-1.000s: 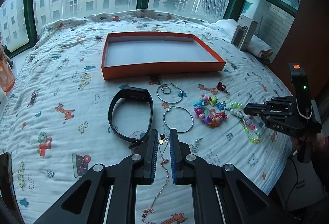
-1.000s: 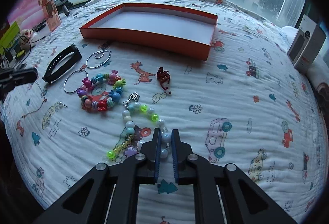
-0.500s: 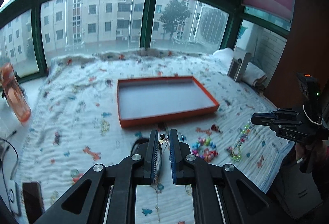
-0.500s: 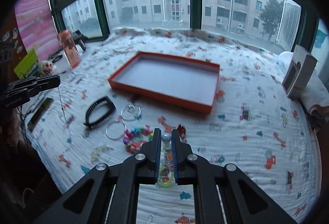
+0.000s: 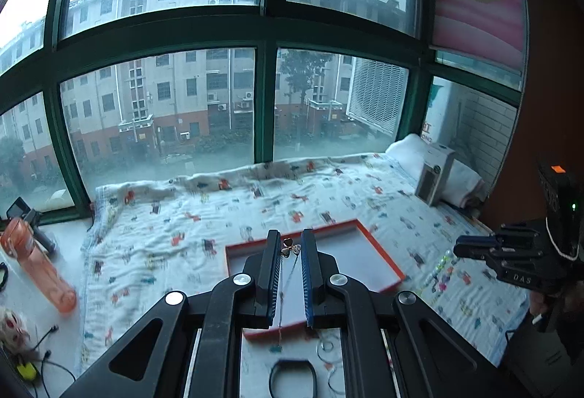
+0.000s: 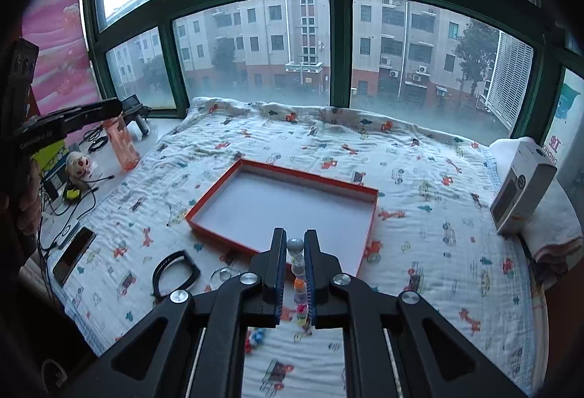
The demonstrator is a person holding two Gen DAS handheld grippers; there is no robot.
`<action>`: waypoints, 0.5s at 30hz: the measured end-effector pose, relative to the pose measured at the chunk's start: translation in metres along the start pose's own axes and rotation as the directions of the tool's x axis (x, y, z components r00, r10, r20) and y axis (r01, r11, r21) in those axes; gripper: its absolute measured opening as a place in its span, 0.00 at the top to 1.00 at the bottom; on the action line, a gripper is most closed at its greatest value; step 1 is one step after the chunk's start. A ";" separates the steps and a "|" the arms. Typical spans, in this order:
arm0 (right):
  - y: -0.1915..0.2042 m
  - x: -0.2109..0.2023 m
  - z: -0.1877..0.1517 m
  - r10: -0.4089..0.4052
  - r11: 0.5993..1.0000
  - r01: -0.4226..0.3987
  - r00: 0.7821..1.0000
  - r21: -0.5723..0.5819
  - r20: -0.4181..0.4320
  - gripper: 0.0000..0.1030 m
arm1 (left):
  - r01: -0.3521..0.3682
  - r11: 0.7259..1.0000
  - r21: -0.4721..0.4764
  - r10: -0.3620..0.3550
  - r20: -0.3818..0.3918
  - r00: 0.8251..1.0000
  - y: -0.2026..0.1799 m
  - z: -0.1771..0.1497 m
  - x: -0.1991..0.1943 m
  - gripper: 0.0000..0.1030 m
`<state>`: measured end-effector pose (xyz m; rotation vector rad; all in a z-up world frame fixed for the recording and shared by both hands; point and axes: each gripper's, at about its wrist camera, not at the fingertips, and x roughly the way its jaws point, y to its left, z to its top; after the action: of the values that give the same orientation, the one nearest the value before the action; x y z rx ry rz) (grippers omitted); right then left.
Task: Organize jewelry
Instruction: 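Carry both items over the orange tray and open both grippers to drop them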
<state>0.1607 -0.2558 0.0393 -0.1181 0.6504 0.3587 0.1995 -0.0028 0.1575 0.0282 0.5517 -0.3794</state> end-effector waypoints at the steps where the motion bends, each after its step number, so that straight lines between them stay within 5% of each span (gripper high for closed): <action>1: -0.002 0.002 0.003 -0.002 1.000 0.002 1.000 0.002 0.003 0.88 | -0.001 1.000 0.000 0.001 -0.001 1.000 0.003 0.007 0.006 0.89; 6: -0.014 0.021 0.021 -0.005 1.000 0.005 1.000 0.025 0.008 0.88 | -0.015 1.000 -0.005 0.014 -0.033 0.999 0.017 0.030 0.048 0.89; 15: -0.026 0.076 0.014 0.012 0.998 -0.008 0.998 0.070 -0.060 0.88 | -0.037 0.999 -0.036 0.032 -0.129 0.991 0.037 0.003 0.122 0.89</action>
<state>0.2341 -0.2554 0.0034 -0.0591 0.7223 0.3427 0.3094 -0.0110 0.0941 0.0249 0.6847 -0.3348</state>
